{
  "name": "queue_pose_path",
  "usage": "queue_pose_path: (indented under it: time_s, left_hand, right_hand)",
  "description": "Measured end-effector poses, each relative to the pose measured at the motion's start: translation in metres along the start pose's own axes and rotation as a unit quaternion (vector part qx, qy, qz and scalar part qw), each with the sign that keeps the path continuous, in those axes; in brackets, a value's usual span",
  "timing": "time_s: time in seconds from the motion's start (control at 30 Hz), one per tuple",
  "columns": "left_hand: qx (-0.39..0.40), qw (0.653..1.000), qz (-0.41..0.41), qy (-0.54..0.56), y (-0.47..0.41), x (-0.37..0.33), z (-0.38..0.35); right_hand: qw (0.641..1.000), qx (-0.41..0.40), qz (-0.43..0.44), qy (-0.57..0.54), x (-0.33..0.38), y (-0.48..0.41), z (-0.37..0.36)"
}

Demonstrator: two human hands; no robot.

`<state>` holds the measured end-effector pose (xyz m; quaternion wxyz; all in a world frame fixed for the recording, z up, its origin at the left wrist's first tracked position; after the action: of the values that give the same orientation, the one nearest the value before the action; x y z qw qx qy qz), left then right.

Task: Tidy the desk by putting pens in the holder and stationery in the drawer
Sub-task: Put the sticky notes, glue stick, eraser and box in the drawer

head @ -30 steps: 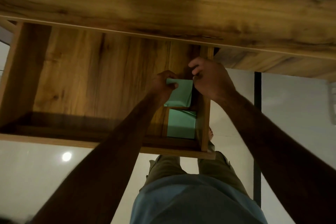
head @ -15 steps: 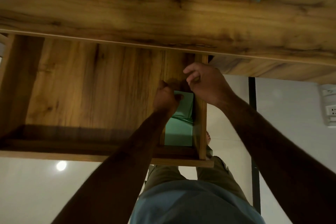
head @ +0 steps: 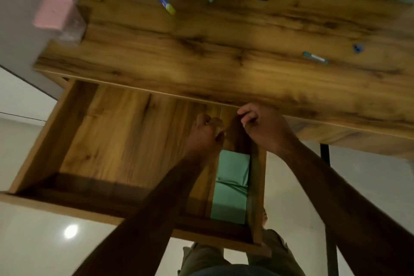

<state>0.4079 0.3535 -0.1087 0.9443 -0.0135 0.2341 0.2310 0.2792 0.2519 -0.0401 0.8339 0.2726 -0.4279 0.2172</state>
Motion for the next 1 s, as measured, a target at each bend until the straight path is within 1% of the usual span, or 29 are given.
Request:
queue_pose_path:
  time_s: [0.17,0.37,0.47,0.53,0.63,0.73,0.83,1.0]
  left_hand:
    - [-0.074,0.997,-0.034,0.018,-0.044,-0.019,0.074]
    - [-0.108,0.994,-0.003,0.020,-0.120,-0.025,0.114]
    - [-0.103,0.994,0.027,0.011,-0.170,-0.022,0.117]
    - [-0.097,0.993,0.061,0.018,-0.206,-0.018,0.116]
    - [-0.056,0.991,0.122,0.010,-0.259,-0.008,0.108]
    - [-0.036,0.989,0.145,-0.016,-0.309,-0.007,0.104]
    - [-0.054,0.980,0.191,0.031,-0.348,-0.002,0.109]
    - [-0.055,0.950,0.256,0.173,-0.392,0.001,0.113]
  right_hand:
    - [0.999,0.000,0.038,0.024,0.038,-0.033,0.019]
    - [0.995,-0.002,0.092,0.033,0.070,-0.110,0.043]
    - [0.994,0.015,0.103,0.031,0.079,-0.170,0.054]
    - [0.994,0.026,0.109,0.013,0.082,-0.216,0.060]
    - [0.993,0.036,0.116,0.008,0.083,-0.284,0.064]
    - [0.992,0.033,0.122,-0.009,0.084,-0.346,0.068]
    - [0.992,0.026,0.123,-0.016,0.087,-0.400,0.067]
    - [0.989,0.011,0.145,0.002,0.099,-0.467,0.056]
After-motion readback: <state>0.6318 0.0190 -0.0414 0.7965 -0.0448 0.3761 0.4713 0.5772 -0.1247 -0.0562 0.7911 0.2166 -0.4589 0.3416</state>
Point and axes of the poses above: each hand's wrist, its own y-axis away from the middle knuckle, its own z-axis out of the back of the hand, x = y × z, the point moved 7 cm from there along -y, towards the middle knuckle, and after that the axes turned 15 degrees about -y, right-handed, at the moved point
